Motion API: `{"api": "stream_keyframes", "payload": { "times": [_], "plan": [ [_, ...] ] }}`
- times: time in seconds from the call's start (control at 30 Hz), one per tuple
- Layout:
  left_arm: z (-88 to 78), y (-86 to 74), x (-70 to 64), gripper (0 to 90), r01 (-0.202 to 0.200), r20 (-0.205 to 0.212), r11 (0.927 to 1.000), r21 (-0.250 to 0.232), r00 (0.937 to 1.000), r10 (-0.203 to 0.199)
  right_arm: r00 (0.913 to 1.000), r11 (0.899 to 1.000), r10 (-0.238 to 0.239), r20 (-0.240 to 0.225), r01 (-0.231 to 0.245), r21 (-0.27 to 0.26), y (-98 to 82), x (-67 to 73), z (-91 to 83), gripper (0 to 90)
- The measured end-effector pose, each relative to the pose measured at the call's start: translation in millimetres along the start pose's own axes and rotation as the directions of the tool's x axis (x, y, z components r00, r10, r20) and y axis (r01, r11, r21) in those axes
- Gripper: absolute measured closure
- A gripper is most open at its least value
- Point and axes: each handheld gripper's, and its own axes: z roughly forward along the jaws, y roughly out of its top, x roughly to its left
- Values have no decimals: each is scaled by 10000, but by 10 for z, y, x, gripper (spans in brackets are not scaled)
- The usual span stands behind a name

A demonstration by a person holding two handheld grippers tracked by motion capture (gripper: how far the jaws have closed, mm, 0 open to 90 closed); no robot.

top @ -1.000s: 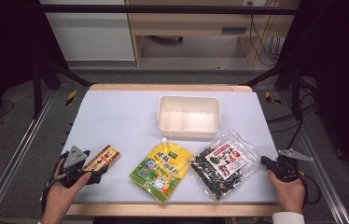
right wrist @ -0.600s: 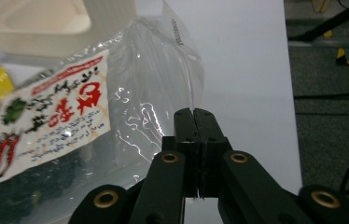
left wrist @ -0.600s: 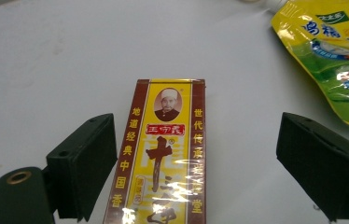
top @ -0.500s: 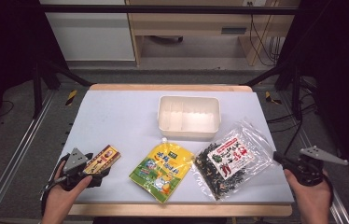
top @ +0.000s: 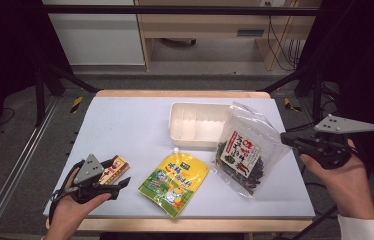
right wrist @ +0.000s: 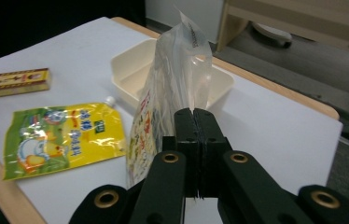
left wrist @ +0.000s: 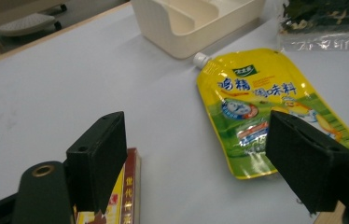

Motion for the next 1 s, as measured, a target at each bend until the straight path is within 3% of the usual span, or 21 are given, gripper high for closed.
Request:
{"api": "stream_keyframes", "payload": {
  "times": [0.13, 0.23, 0.4, 0.57, 0.67, 0.7, 0.73, 0.83, 1.0],
  "plan": [
    [-17, 179, -52, 222, -404, 139, 9992, -24, 9991, 405, 9962, 9970, -716, -502, 729, 244, 225, 165, 40, 900],
    [-12, 299, -96, 240, -622, 231, 9981, -32, 9978, 623, 9913, 9946, -968, -888, 998, 299, 357, 248, 57, 900],
    [-17, 465, -187, 259, -1076, 313, 9940, -175, 9936, 1081, 9866, 9915, -1188, -1122, 1239, 399, 473, 301, 61, 900],
    [20, 710, -282, 271, -1612, 484, 9865, -291, 9855, 1625, 9772, 9807, -1682, -1297, 1791, 779, 642, 391, 11, 900],
    [56, 851, -337, 272, -1829, 558, 9821, -455, 9811, 1853, 9737, 9775, -1770, -1437, 1910, 896, 674, 413, 0, 900],
    [92, 971, -376, 274, -1968, 659, 9789, -549, 9775, 2002, 9691, 9739, -1846, -1633, 2027, 1022, 690, 439, 16, 900],
    [92, 971, -376, 274, -1968, 659, 9789, -549, 9775, 2002, 9691, 9739, -1846, -1633, 2027, 1022, 690, 439, 16, 900],
    [225, 1235, -435, 277, -2335, 795, 9706, -586, 9681, 2377, 9594, 9624, -2035, -1951, 2326, 1402, 697, 503, 155, 900],
    [378, 1463, -442, 279, -2410, 1040, 9676, -753, 9632, 2480, 9462, 9626, -2081, -2478, 2431, 1197, 739, 552, 345, 900]
  ]
}}
